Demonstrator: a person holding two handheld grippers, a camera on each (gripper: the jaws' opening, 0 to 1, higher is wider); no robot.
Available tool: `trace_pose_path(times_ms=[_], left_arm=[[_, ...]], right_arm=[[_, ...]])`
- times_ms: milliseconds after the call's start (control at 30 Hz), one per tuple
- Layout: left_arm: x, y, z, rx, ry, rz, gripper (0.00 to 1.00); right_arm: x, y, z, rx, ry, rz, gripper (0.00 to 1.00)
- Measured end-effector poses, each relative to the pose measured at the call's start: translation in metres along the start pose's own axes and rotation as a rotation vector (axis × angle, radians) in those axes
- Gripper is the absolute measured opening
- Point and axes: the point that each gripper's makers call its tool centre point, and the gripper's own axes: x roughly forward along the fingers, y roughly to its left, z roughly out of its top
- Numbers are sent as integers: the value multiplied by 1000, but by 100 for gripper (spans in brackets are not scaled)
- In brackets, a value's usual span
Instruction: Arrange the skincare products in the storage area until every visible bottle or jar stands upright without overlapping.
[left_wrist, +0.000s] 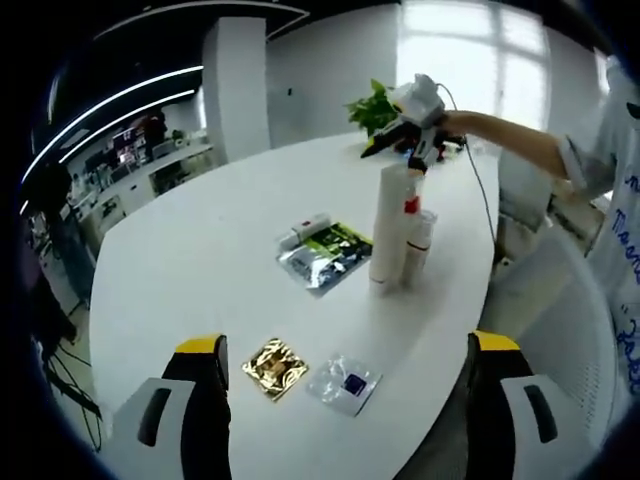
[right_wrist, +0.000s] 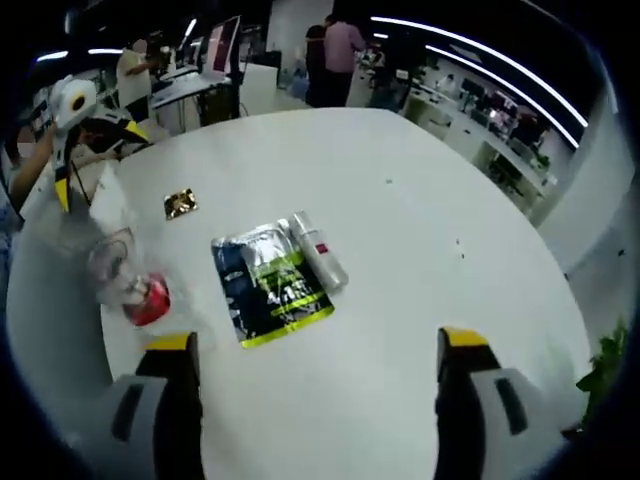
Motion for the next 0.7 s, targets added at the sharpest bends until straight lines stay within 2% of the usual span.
trace_pose_path(times_ms=[167,267,367,467,567,700], left_arm=[[0,0,0,-6,-2,4,97],[0,0,-1,-8,3,3,97],[0,1,-1,-14,3,11,97],[0,3,0,-21,-3,16,97],[0,2,0,-19,0,15,97],[0,2,-1,-24,1,13,97]], right_arm=[[19,-8,8,-20,16,19,99],[28,-1,14,-40,25,36,98],[40,-11,18,-54,37,52,95],[50,-9,22,-65,59,74,88],[58,-10,29,-73,65,81,85],[70,-6,36,-91,79,113,73]])
